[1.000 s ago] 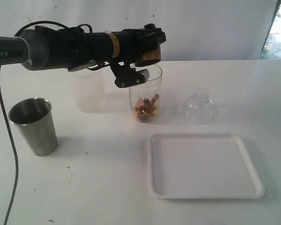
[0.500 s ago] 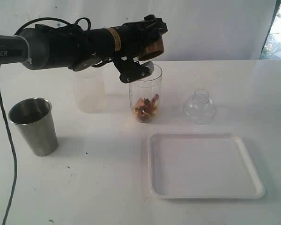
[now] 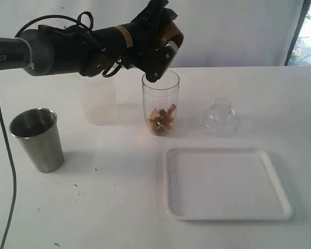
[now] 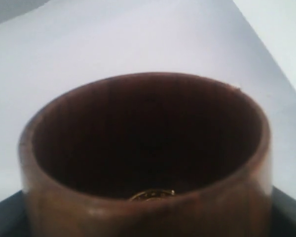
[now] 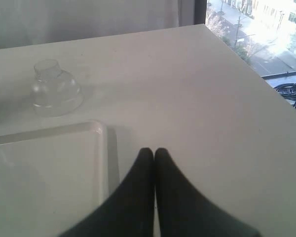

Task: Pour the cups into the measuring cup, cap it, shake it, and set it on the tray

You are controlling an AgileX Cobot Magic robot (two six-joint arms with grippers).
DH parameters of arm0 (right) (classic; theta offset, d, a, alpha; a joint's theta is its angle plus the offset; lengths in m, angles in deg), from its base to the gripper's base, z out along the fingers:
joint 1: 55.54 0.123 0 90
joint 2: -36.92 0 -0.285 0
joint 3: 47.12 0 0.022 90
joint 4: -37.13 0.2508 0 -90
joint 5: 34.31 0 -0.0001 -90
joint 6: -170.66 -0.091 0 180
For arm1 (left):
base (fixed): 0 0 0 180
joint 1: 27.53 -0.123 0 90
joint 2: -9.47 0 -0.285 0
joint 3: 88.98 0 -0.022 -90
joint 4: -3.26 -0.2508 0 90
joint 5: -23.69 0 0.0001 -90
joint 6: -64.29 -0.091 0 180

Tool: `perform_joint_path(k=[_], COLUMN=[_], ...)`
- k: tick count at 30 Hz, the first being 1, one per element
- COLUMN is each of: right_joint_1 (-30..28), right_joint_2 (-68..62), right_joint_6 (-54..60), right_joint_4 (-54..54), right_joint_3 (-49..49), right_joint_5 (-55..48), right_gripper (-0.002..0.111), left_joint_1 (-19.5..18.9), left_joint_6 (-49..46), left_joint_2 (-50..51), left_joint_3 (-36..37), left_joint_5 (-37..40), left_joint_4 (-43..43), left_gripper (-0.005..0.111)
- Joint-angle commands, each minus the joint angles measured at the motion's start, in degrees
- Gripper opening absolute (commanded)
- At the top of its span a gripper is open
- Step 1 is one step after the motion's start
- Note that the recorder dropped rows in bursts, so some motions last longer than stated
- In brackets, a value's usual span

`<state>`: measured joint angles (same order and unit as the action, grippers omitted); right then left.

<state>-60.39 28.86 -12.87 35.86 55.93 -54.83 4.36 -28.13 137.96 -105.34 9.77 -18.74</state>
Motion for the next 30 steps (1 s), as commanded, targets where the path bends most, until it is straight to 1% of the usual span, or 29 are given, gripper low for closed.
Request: perform_joint_path(k=[1,5,9,11,12,13,15,16,17,18,19,20,21,23,24,25,26,27,30], right_joint_1=[0.16,0.16,0.16,0.16,0.16,0.16,0.16,0.16,0.16,0.16,0.16,0.16,0.16,0.16,0.16,0.16,0.16,0.16,0.16], right_joint_2=[0.27,0.27,0.27,0.27,0.27,0.27,0.27,0.27,0.27,0.27,0.27,0.27,0.27,0.27,0.27,0.27,0.27,0.27,0.27], right_joint_6=[-0.19,-0.19,-0.19,-0.19,-0.19,-0.19,-0.19,-0.19,-0.19,-0.19,-0.19,-0.19,-0.19,-0.19,-0.19,-0.19,-0.19,-0.19,-0.19], right_joint_4=[-0.2,-0.2,-0.2,-0.2,-0.2,-0.2,-0.2,-0.2,-0.2,-0.2,-0.2,-0.2,-0.2,-0.2,-0.2,-0.2,-0.2,-0.2,-0.2], right_joint_3=[-0.27,-0.27,-0.27,-0.27,-0.27,-0.27,-0.27,-0.27,-0.27,-0.27,-0.27,-0.27,-0.27,-0.27,-0.27,-0.27,-0.27,-0.27,-0.27], right_joint_5=[0.45,0.45,0.45,0.45,0.45,0.45,0.45,0.45,0.45,0.45,0.45,0.45,0.45,0.45,0.45,0.45,0.45,0.45,0.45], right_gripper=[0.0,0.0,0.0,0.0,0.0,0.0,0.0,0.0,0.0,0.0,0.0,0.0,0.0,0.0,0.0,0.0,0.0,0.0,0.0], left_joint_1=[-0.21,-0.99,-1.22,-1.22,-1.22,-1.22,-1.22,-1.22,-1.22,-1.38,-1.97,-2.62,-3.48,-4.81,-5.26,-5.85,-6.27,-6.82,-7.25], left_joint_6=[12.7,19.54,23.98,28.73,32.68,43.6,53.19,56.4,67.79,73.65,87.65,95.06,100.88,108.67,109.31,108.96,108.83,106.58,101.7], left_joint_2=[-2.57,-4.09,-5.3,-5.43,-5.43,-5.43,-5.43,-5.43,-5.43,-5.43,-5.43,-5.43,-5.43,-5.43,-5.43,-5.43,-5.43,-5.43,-5.43], left_joint_3=[-0.14,-0.14,-0.14,-0.14,-0.14,-0.14,-0.14,-0.14,-0.14,-0.14,-0.14,-0.14,-0.14,-0.14,-0.14,-0.14,-0.14,-0.14,-0.14], left_joint_5=[5.27,7.16,9.3,9.16,8.89,7.87,5.36,3.76,-2.53,-5.93,-15.55,-20.64,-29.24,-36.4,-38.21,-41.6,-45.16,-48.78,-52.8], left_joint_4=[0.96,0.84,0.71,0.71,0.93,1.44,1.44,0.74,-2.19,-4.37,-14.76,-25.49,-36.28,-50.41,-53.0,-58.11,-60.55,-62.87,-65.17], left_gripper=[0.0,0.0,0.0,0.0,0.0,0.0,0.0,0.0,0.0,0.0,0.0,0.0,0.0,0.0,0.0,0.0,0.0,0.0,0.0])
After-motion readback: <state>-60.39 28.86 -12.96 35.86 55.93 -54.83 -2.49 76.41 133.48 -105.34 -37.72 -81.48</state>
